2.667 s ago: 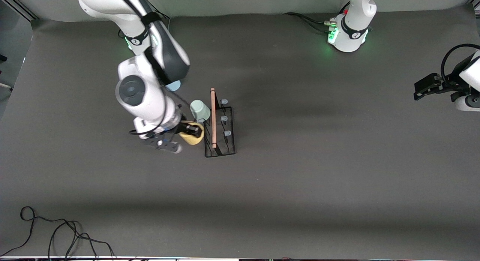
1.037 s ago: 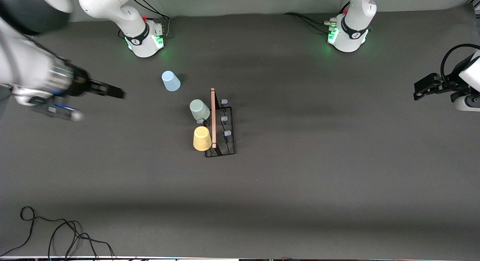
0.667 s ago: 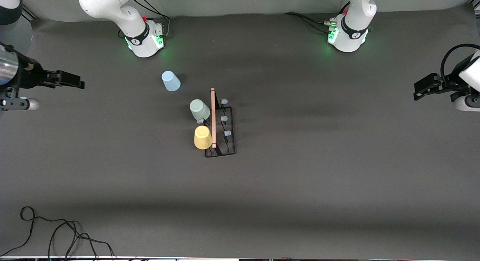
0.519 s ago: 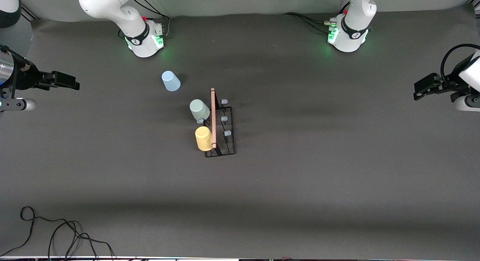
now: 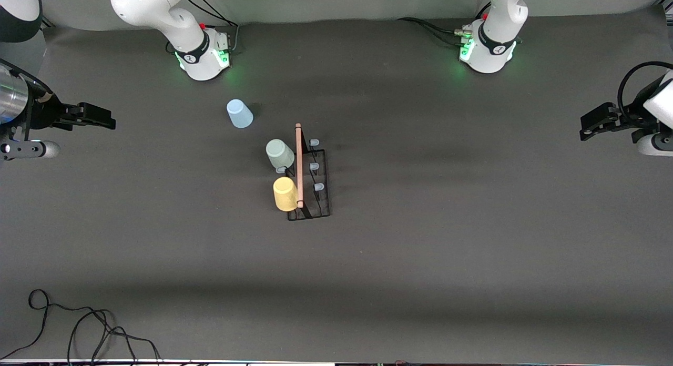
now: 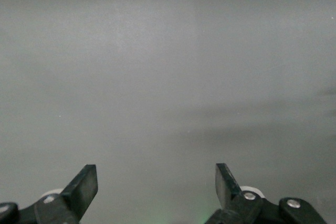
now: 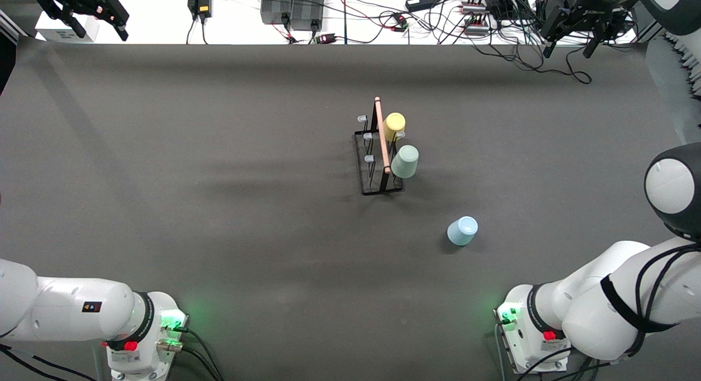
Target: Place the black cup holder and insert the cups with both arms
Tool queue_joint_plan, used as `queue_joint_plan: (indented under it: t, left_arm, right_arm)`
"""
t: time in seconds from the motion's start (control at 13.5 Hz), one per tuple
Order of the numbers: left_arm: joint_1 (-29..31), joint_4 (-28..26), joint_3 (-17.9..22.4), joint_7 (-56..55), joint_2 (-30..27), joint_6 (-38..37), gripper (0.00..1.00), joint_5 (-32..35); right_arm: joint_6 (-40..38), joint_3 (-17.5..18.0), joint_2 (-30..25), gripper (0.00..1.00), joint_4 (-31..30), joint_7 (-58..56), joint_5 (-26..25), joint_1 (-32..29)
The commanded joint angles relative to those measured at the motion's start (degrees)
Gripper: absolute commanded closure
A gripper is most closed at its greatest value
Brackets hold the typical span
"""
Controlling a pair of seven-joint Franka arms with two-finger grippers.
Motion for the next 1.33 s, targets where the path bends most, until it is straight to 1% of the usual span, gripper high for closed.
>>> queue_joint_plan:
  t: [0.0, 0.07, 0.15, 0.22, 0.3, 0.37, 0.59, 0.67, 0.74, 1.26]
  left_arm:
    - [-0.6, -0.5, 0.2, -0.8, -0.8, 0.4, 0.0, 0.6]
    - [-0.7, -0.5, 0.2, -0.8, -0.9, 0.4, 0.0, 0.5]
    - [-0.7, -0.5, 0.2, -0.8, -0.9, 0.4, 0.0, 0.5]
    - [-0.7, -0.4, 0.1, -0.8, -0.9, 0.4, 0.0, 0.3]
    - [-0.8, -0.4, 0.1, -0.8, -1.0, 0.4, 0.0, 0.2]
    - [-0.8, -0.3, 0.1, -0.8, -1.0, 0.4, 0.0, 0.2]
    - [-0.8, -0.2, 0.1, -0.8, -0.9, 0.3, 0.0, 0.2]
    - [-0.8, -0.2, 0.1, -0.8, -0.9, 0.3, 0.0, 0.2]
    - [-0.8, -0.2, 0.1, -0.8, -0.9, 0.3, 0.0, 0.2]
    - [-0.8, -0.2, 0.1, -0.8, -0.9, 0.3, 0.0, 0.2]
  right_arm:
    - [-0.2, 13.2, -0.3, 0.0, 1.0, -1.6, -1.8, -13.2]
    - [-0.2, 20.3, -0.8, 0.0, 0.9, -1.5, -3.8, -19.0]
    - [-0.2, 26.4, -1.2, 0.0, 0.8, -1.5, -5.5, -24.0]
    - [-0.1, 31.1, -1.4, 0.0, 0.6, -1.5, -6.5, -28.1]
    - [0.0, 33.7, -1.7, 0.0, 0.6, -1.5, -6.6, -31.0]
    - [0.3, 34.7, -2.0, 0.0, 0.1, -1.6, -6.6, -32.7]
    - [4.5, 35.0, -4.9, 0.0, -4.0, -3.8, -6.6, -34.2]
    - [5.7, 35.7, -5.6, 0.0, -5.0, -3.9, -6.6, -35.3]
    - [5.8, 36.6, -5.6, 0.0, -5.0, -4.0, -6.6, -36.1]
    - [6.0, 36.2, -5.6, 0.0, -4.9, -4.0, -6.5, -35.1]
